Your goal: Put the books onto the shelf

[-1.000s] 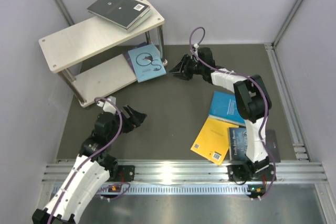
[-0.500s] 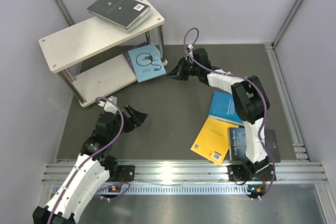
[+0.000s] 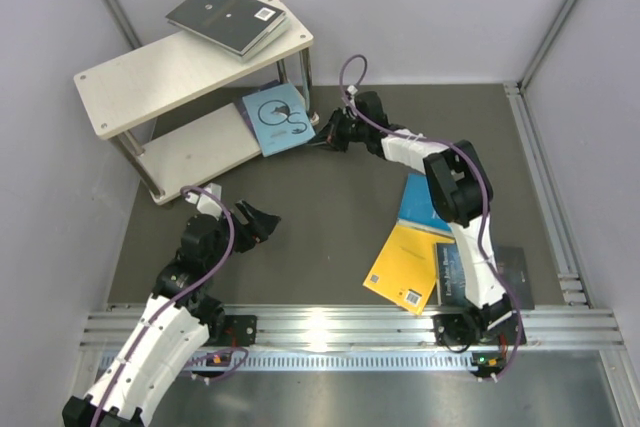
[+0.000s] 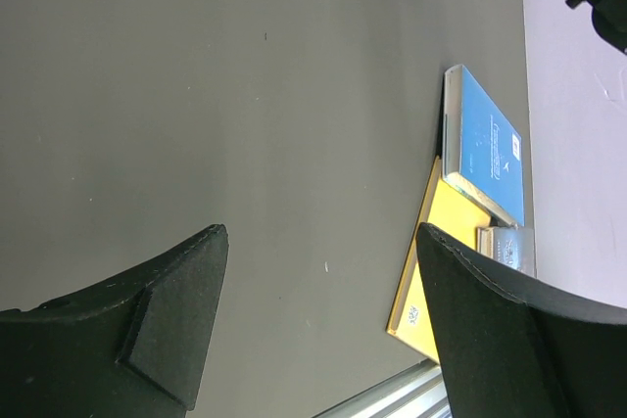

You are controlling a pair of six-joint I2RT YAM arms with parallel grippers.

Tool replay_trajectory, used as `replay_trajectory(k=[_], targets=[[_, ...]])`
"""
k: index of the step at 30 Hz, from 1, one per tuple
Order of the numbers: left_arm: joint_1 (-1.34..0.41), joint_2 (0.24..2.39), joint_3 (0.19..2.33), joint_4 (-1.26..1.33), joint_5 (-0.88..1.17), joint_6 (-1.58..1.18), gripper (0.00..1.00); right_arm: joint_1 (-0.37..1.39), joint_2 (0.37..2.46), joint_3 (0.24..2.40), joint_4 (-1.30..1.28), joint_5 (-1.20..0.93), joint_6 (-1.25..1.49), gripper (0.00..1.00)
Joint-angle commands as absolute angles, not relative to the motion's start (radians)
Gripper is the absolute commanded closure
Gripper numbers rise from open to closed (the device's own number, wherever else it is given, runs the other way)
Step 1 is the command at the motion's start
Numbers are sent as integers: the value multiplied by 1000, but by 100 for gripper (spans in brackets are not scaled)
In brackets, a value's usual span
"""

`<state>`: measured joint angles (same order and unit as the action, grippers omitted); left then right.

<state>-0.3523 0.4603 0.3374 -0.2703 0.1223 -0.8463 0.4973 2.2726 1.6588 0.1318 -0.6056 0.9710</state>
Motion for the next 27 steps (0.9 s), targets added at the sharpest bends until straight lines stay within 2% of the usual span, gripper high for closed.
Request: replay_trajectory(k=[1,10,15,23,25,27], targets=[[-348,453,348,-238,115,-845,18,511,2304,1758,166,-594,991,100],[-348,459,344,-235,114,-842,18,512,2410,1922,141,-584,1034,100],[-348,462,345,-235,109,-839,18,512,2418,1924,141,-589,1034,100],[-348,485,342,-204,118,-833,17,480,2179,1701,92,-528,878,100],[-348,495,342,-178,132,-831,17,454,2087,1631,77,-537,848,97],[-348,512,341,-154,149,-828,17,431,2021,1585,51,-532,790,87]])
